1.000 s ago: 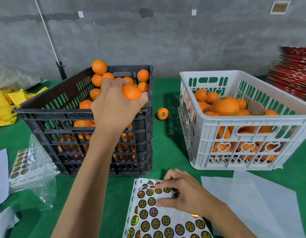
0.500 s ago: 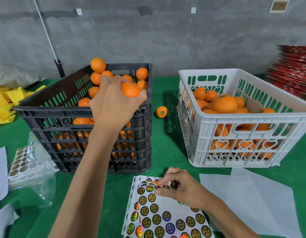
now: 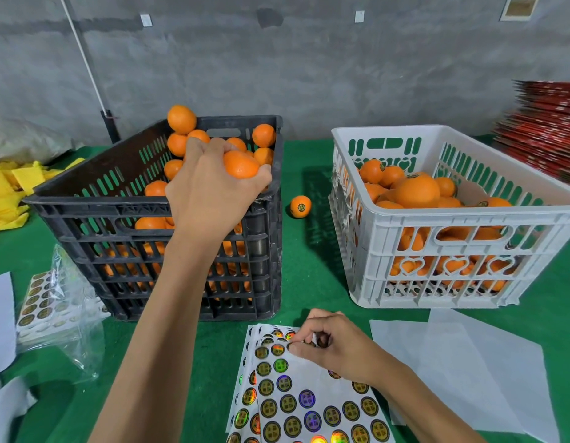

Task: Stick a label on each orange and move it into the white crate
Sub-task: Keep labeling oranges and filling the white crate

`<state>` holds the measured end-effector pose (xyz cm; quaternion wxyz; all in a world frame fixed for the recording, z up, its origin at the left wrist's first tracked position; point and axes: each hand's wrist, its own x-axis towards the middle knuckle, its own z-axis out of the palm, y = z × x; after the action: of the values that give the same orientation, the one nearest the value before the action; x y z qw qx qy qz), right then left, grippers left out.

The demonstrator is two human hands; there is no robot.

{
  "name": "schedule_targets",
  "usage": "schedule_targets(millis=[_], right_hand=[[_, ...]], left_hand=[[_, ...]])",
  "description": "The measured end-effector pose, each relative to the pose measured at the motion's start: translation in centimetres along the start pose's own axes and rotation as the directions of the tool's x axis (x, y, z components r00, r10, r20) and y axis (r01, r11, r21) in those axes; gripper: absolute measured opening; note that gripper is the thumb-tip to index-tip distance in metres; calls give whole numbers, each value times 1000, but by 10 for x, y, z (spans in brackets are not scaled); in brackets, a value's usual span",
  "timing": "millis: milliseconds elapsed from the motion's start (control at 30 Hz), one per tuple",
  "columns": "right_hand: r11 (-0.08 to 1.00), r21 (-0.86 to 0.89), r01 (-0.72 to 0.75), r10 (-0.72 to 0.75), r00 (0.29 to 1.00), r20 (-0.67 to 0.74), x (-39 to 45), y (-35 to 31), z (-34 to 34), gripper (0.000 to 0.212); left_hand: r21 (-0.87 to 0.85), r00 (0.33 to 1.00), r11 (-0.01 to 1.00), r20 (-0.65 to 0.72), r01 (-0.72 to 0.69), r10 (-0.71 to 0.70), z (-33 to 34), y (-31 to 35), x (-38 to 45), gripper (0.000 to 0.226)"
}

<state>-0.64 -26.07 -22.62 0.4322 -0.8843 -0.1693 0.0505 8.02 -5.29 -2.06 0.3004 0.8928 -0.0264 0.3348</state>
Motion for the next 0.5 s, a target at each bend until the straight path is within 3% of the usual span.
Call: schedule_targets(millis=[100,200,267,367,500], right_hand=[[998,-58,7,-7,1000,-4,1,2,0,23],[993,-117,-32,36,999,26,0,1,-1,56],[981,-193,-3,11,999,43,1,1,-1,63],[983,-184,6,-1,1000,28,2,-2,-1,51],[1000,11,14,-14,1000,-5,0,-2,-2,28]], left_hand=[[9,1000,1000,-4,5,-5,0,0,0,57],[10,1000,1000,0,6,-6,0,0,1,57],[15,1000,1000,1,7,-7,0,0,1,57],[22,1000,1000,0,4,-4,0,0,1,58],[16,1000,1000,0,-3,3,1,-2,1,58]])
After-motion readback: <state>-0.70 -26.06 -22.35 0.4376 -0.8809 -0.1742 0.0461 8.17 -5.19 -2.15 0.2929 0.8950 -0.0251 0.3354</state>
